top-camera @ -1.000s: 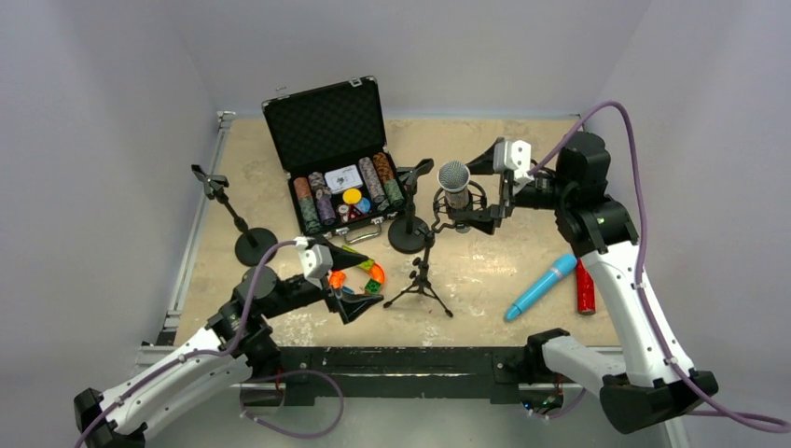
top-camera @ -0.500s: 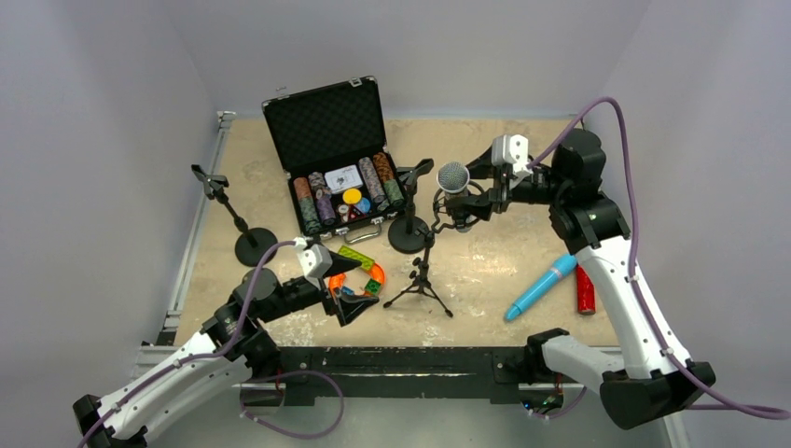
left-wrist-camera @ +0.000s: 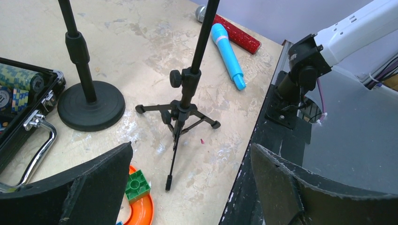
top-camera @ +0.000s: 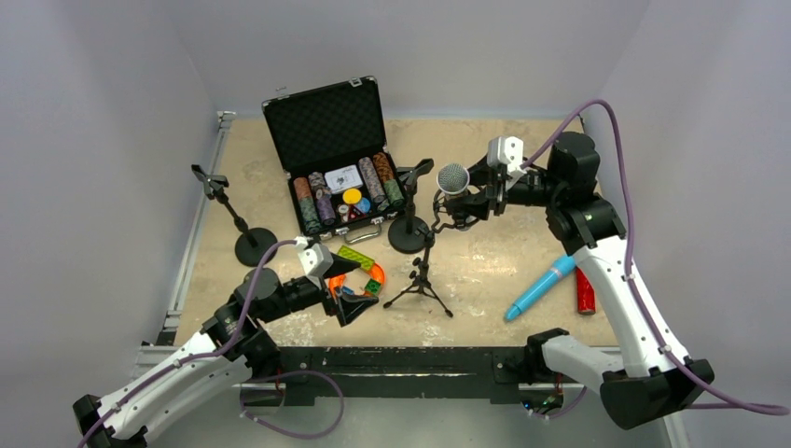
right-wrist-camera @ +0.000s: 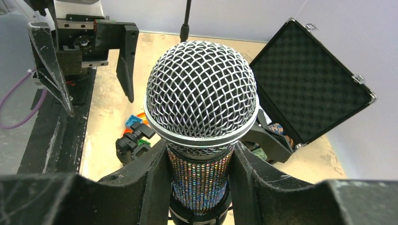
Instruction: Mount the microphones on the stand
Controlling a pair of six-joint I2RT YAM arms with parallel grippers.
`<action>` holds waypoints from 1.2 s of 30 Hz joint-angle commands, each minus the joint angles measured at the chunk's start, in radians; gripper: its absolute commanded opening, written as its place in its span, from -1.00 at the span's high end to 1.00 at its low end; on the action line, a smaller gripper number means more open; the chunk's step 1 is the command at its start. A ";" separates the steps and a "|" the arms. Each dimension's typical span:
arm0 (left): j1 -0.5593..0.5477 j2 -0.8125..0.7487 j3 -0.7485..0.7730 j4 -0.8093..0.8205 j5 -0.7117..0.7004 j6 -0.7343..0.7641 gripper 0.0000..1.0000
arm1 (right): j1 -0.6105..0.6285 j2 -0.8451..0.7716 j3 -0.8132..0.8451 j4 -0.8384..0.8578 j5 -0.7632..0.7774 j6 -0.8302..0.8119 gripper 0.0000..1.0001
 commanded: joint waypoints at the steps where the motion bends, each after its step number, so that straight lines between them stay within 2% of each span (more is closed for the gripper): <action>1: 0.002 -0.005 0.029 -0.015 -0.006 -0.014 -0.98 | -0.003 -0.018 0.061 0.017 0.072 -0.015 1.00; 12: 0.002 -0.024 0.034 -0.049 -0.005 -0.005 -0.99 | -0.178 0.006 0.151 0.051 0.217 0.064 1.00; 20: 0.002 -0.038 0.052 -0.084 0.001 0.010 -0.99 | -0.265 0.110 0.264 0.049 0.456 0.030 1.00; 29: 0.003 -0.056 0.051 -0.103 0.000 0.014 -0.99 | -0.274 0.290 0.402 0.179 0.755 0.139 1.00; 36: 0.002 -0.060 0.059 -0.119 0.000 0.023 -0.99 | -0.274 0.396 0.445 0.270 0.890 0.215 1.00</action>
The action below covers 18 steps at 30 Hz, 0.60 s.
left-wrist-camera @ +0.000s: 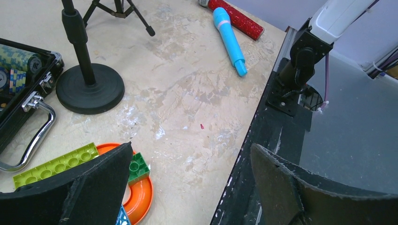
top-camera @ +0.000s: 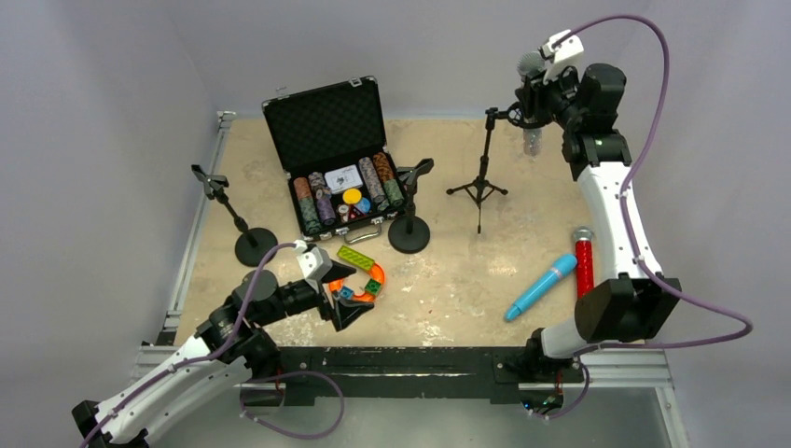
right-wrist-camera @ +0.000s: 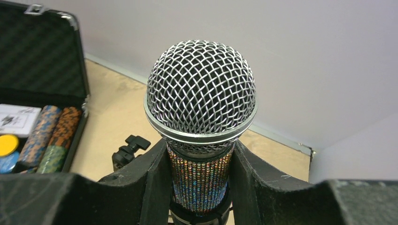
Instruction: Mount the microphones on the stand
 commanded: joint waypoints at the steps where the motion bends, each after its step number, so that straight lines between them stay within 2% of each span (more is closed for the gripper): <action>1: 0.003 -0.012 0.048 0.002 0.001 0.018 -0.99 | -0.001 0.007 0.063 0.201 0.141 0.055 1.00; 6: 0.003 -0.011 0.052 -0.003 -0.004 0.027 -0.99 | -0.001 0.000 0.030 0.309 0.166 0.048 1.00; 13: 0.003 -0.004 0.052 0.001 -0.004 0.033 -0.99 | -0.001 0.013 0.082 0.301 0.107 0.055 1.00; 18: 0.003 -0.010 0.055 -0.006 -0.003 0.033 -0.99 | -0.001 0.038 0.058 0.276 0.095 0.042 1.00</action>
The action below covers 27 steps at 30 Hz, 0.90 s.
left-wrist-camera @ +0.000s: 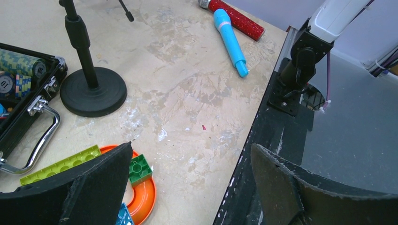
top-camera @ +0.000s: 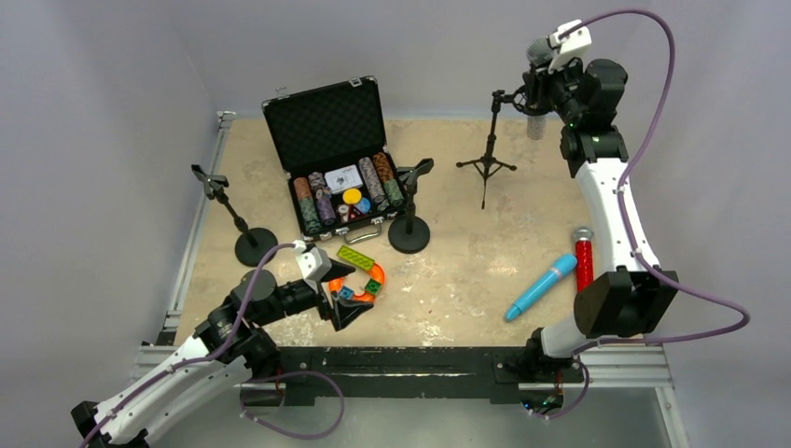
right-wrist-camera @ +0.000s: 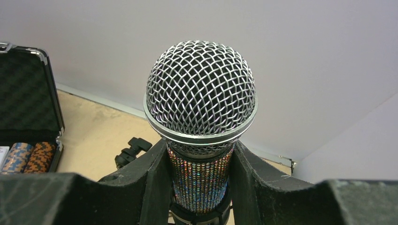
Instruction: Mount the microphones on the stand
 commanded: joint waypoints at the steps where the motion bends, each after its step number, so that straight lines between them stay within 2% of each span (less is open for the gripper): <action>1: 0.003 -0.008 0.041 0.004 -0.003 0.014 -0.99 | -0.001 -0.009 0.030 0.114 -0.023 -0.002 1.00; 3: 0.003 -0.011 0.040 0.002 -0.003 0.014 -0.98 | -0.001 -0.017 -0.014 0.124 -0.023 -0.011 1.00; 8: 0.002 -0.011 0.046 -0.004 0.002 0.016 -0.99 | -0.001 -0.048 -0.105 0.138 -0.046 -0.009 0.83; 19: 0.002 -0.026 0.051 -0.019 0.007 0.014 -0.99 | -0.022 -0.143 -0.246 0.149 -0.066 0.034 0.27; 27: 0.002 -0.036 0.049 -0.020 0.021 0.003 -0.98 | -0.062 -0.184 -0.292 0.132 -0.079 0.053 0.04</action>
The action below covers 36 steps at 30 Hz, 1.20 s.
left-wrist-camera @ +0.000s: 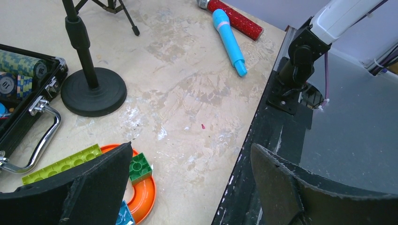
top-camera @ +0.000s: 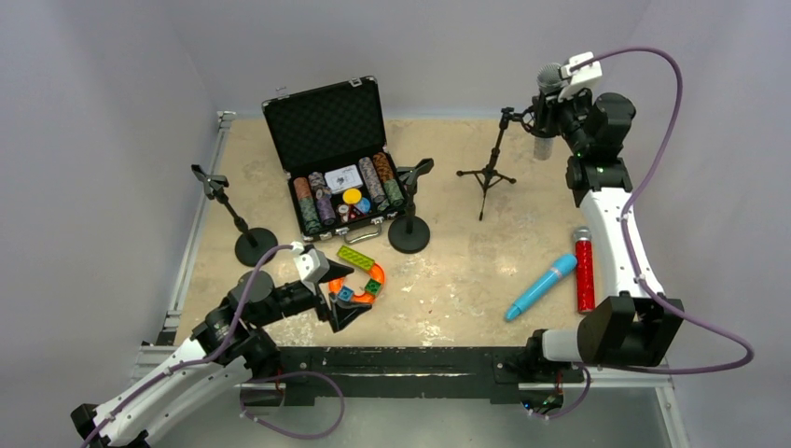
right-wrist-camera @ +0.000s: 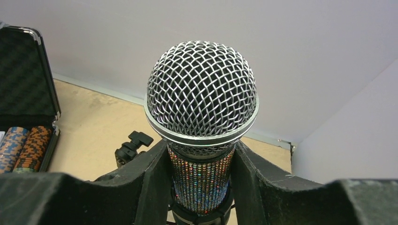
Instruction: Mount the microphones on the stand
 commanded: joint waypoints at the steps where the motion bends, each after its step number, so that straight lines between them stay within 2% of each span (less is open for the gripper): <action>1: 0.002 -0.015 0.041 0.009 0.020 -0.006 -0.99 | -0.016 -0.035 -0.021 0.008 -0.042 0.038 0.01; 7: 0.002 -0.029 0.039 0.006 0.022 -0.010 -0.98 | -0.041 -0.058 -0.033 0.004 -0.060 0.054 -0.22; 14: 0.002 -0.028 0.045 0.005 0.024 -0.007 -0.99 | -0.060 -0.093 -0.014 -0.016 -0.094 0.069 -0.40; 27: 0.003 -0.047 0.051 -0.012 0.029 -0.001 -0.99 | -0.084 -0.097 0.009 -0.071 -0.027 0.102 -0.64; 36: 0.002 -0.049 0.053 -0.008 0.034 -0.002 -0.98 | -0.126 -0.172 -0.034 -0.062 -0.047 0.128 -0.71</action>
